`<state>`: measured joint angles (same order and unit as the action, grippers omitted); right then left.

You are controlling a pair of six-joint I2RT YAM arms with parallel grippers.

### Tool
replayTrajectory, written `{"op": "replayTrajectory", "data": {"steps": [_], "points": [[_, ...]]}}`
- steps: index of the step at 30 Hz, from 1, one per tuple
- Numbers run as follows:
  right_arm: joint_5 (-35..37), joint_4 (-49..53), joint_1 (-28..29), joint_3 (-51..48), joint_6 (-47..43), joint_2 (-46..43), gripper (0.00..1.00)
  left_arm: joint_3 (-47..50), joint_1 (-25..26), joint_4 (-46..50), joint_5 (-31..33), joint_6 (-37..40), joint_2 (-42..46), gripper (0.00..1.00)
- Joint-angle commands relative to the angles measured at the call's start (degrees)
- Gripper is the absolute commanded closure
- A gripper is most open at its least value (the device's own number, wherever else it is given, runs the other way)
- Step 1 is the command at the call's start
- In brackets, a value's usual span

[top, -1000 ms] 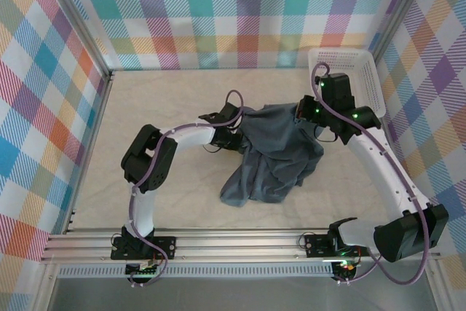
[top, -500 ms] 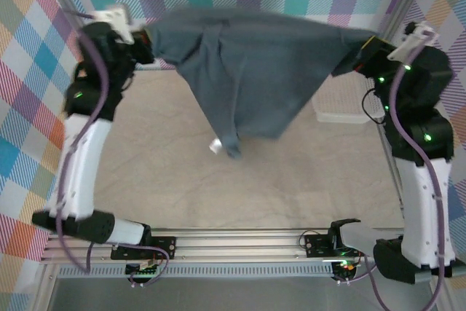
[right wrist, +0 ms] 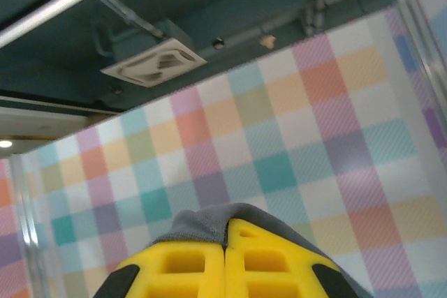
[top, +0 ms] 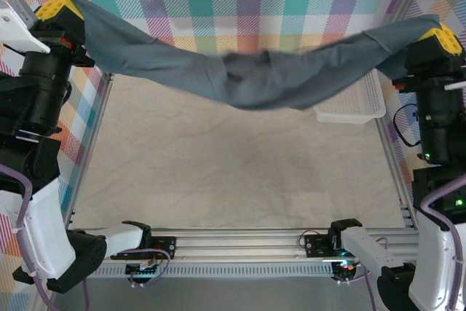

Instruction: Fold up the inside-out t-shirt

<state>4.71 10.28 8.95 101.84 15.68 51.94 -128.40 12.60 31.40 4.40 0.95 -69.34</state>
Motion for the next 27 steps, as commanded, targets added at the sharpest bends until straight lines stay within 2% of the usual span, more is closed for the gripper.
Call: {"op": "replayTrajectory", "data": {"steps": [1,9,13,16,17,18,19,20,21,24,27], "points": [[-4.7,-4.2,-0.4,2.8,-1.2,1.4,1.00,-1.3,0.0,-2.5,1.2,0.2,-0.3,1.00],[-1.5,10.7,-0.3,6.1,3.7,15.1,1.00,-0.1,-0.4,3.5,5.1,1.1,-11.1,1.00],[3.7,11.1,-0.4,-0.3,1.5,26.1,1.00,4.3,-5.3,3.4,3.3,-2.5,-22.4,1.00],[4.0,8.5,-0.5,-6.4,0.1,34.3,1.00,11.9,-8.3,-2.0,1.1,-6.4,-30.3,1.00],[2.0,7.4,-0.4,-7.7,-0.3,37.2,0.92,13.2,-8.9,-3.6,0.3,-7.5,-32.9,1.00],[-0.2,7.1,-0.4,-7.9,-0.9,40.0,0.74,13.1,-9.6,-4.0,-1.1,-8.8,-36.1,0.89],[-2.0,8.6,-0.5,-6.3,-1.2,42.5,0.61,11.4,-10.4,-3.3,-3.1,-10.2,-39.5,0.70],[-3.5,12.0,-0.4,-3.5,-1.6,45.3,0.54,9.6,-10.9,-2.3,-5.0,-11.0,-41.8,0.55],[-5.7,17.4,-0.5,1.5,-2.4,48.5,0.48,7.2,-11.3,-1.3,-7.0,-11.5,-44.0,0.45],[-10.3,28.3,-0.4,10.1,-4.7,52.5,0.42,6.1,-11.6,-0.8,-10.5,-12.5,-44.2,0.26],[-14.3,32.8,-0.4,7.9,-4.5,49.6,0.40,9.9,-11.5,-1.0,-17.5,-14.0,-39.3,0.19]]}}
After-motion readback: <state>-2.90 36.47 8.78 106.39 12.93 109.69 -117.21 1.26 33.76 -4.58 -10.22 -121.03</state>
